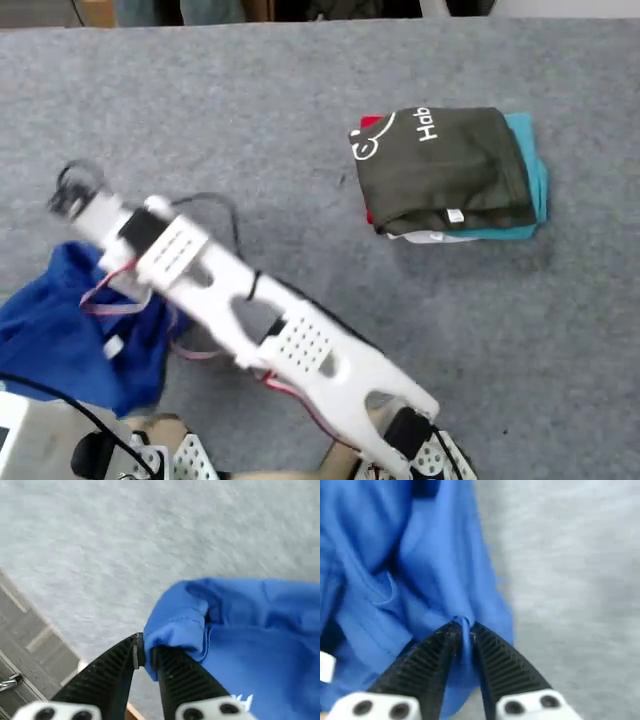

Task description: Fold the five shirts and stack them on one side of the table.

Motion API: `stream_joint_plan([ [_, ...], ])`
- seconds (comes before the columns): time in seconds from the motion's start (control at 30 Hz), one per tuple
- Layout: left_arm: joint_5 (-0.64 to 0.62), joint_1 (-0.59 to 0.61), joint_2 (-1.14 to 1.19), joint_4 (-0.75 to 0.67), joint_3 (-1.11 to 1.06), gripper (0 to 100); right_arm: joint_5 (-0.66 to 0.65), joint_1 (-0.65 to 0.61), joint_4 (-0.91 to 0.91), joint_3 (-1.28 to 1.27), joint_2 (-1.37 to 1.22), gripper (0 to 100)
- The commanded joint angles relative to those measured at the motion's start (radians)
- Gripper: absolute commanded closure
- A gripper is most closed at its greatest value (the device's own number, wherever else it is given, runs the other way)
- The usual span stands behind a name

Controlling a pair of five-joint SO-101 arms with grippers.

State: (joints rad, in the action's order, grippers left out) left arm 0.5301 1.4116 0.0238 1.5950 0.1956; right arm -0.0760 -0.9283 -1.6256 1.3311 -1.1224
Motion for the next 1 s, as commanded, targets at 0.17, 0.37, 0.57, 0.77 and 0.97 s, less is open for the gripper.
stream_joint_plan([
  [0.17, 0.018, -0.295, 0.012, -0.097, -0.214, 97, -0.021, 0.245, 0.008, 0.26, 0.018, 98.3],
  [0.37, 0.014, -0.41, 0.087, -0.413, -0.363, 97, -0.028, 0.387, 0.0, 0.282, 0.019, 88.3],
  [0.57, 0.014, -0.412, 0.155, -0.46, -0.383, 97, 0.164, 0.463, -0.04, 0.325, 0.027, 48.3],
  [0.77, 0.014, -0.407, 0.144, -0.454, -0.387, 97, 0.138, 0.353, -0.143, 0.314, 0.031, 63.6],
  [0.97, 0.017, -0.371, 0.112, -0.454, -0.39, 97, 0.135, 0.232, -0.143, 0.246, 0.033, 98.6],
])
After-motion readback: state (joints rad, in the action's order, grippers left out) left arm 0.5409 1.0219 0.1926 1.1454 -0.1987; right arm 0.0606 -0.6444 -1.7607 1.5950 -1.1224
